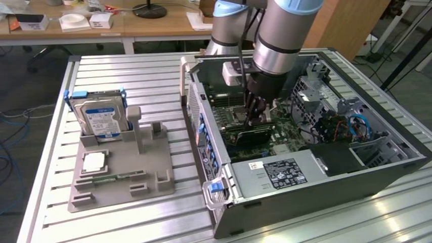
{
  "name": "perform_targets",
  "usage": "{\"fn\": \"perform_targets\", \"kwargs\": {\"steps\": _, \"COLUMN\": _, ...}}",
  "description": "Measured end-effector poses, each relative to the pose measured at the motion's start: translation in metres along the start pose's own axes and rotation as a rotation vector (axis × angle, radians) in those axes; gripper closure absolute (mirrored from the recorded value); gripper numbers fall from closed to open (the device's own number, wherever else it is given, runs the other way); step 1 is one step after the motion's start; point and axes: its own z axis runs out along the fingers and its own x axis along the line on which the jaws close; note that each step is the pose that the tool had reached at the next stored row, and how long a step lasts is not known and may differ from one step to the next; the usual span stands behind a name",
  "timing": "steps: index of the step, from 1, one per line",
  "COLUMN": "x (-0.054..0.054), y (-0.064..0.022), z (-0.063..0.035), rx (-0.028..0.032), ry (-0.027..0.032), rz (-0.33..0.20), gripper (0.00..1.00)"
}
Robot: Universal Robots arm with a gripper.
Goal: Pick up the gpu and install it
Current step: 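Press down on the gpu until it lock into place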
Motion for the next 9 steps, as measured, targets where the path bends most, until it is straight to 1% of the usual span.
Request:
{"fn": "perform_targets", "kwargs": {"steps": 1, "x": -0.0001, "y": -0.0025, "z": 0.0004, "rx": 0.0001, "ry": -0.0018, "rz": 0.0, "gripper": 0.89}}
{"fn": "perform_targets", "kwargs": {"steps": 2, "x": -0.0001, "y": -0.0031, "z": 0.0003, "rx": 0.0001, "ry": -0.0018, "rz": 0.0, "gripper": 0.89}}
{"fn": "perform_targets", "kwargs": {"steps": 9, "x": 0.0015, "y": -0.0038, "z": 0.0028, "rx": 0.0001, "ry": -0.002, "rz": 0.0, "gripper": 0.89}}
